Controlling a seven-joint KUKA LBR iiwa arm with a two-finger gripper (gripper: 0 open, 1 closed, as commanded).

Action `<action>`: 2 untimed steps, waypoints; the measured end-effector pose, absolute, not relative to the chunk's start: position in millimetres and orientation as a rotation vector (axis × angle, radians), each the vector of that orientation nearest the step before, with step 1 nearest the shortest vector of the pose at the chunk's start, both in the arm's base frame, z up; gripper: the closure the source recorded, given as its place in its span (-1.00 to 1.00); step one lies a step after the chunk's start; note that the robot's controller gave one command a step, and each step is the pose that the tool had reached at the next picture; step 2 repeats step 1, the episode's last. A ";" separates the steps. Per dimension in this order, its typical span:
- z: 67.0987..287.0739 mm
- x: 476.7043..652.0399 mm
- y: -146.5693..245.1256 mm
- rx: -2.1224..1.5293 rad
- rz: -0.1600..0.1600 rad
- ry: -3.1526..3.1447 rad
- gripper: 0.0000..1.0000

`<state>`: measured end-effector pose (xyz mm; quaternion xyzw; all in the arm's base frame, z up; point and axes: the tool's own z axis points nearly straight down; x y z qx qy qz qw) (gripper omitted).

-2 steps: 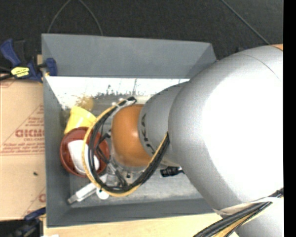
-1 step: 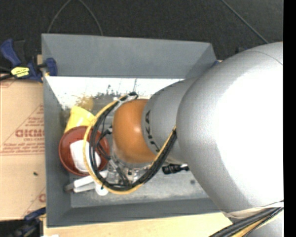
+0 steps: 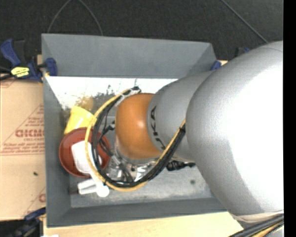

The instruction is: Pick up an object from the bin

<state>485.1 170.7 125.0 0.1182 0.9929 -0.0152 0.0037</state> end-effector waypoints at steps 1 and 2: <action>152.5 484.5 171.2 0.365 -0.047 3.115 1.00; 152.5 484.5 171.2 0.365 -0.047 3.115 1.00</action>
Offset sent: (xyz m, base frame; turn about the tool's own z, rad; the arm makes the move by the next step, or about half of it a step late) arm -0.0009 -0.0002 0.0255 -0.0025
